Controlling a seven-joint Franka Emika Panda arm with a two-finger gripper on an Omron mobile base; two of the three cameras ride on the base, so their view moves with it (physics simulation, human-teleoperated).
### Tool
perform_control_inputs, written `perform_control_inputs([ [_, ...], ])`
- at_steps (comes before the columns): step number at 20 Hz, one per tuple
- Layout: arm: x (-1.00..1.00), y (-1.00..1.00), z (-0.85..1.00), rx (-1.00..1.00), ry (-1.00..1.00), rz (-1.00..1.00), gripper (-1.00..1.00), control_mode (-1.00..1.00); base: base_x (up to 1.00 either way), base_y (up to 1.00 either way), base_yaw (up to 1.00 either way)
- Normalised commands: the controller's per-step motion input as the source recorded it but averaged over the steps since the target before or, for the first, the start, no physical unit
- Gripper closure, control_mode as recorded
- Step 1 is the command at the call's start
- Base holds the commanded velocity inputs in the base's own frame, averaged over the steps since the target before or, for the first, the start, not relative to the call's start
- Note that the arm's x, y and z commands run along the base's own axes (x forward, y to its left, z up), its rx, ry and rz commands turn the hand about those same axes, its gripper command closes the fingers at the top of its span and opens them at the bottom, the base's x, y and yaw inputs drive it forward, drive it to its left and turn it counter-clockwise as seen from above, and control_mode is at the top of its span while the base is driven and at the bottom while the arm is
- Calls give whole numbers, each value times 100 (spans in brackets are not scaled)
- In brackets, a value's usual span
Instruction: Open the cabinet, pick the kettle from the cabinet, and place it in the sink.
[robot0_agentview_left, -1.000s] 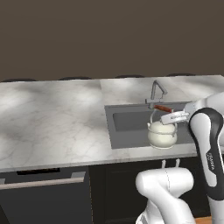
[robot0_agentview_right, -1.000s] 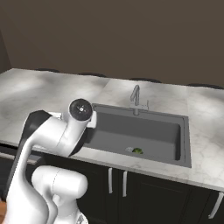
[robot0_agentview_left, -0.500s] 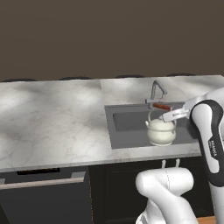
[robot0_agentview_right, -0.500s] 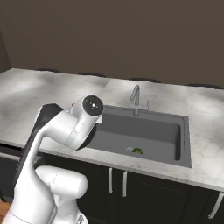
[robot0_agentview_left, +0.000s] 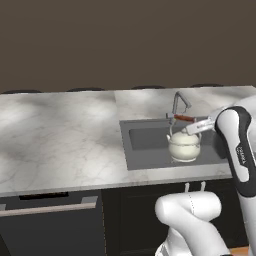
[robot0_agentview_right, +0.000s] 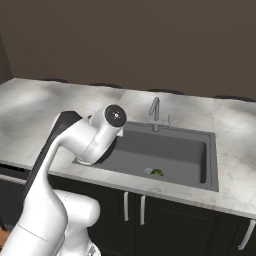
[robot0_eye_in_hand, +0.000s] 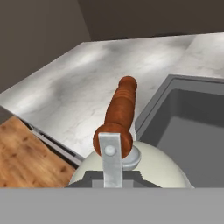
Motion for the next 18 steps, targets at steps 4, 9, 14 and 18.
perform_control_inputs([
  [4, 23, -6, -2, -3, -2, 1, 100, -100, 0, 0, 0],
  [9, 21, -1, -9, -6, -7, 3, 100, -100, 0, 0, 0],
  [14, 22, -2, -11, -7, -3, 4, 100, -100, 0, 0, 0],
  [18, 24, -2, -14, -7, 0, 6, 100, -100, 0, 0, 0],
])
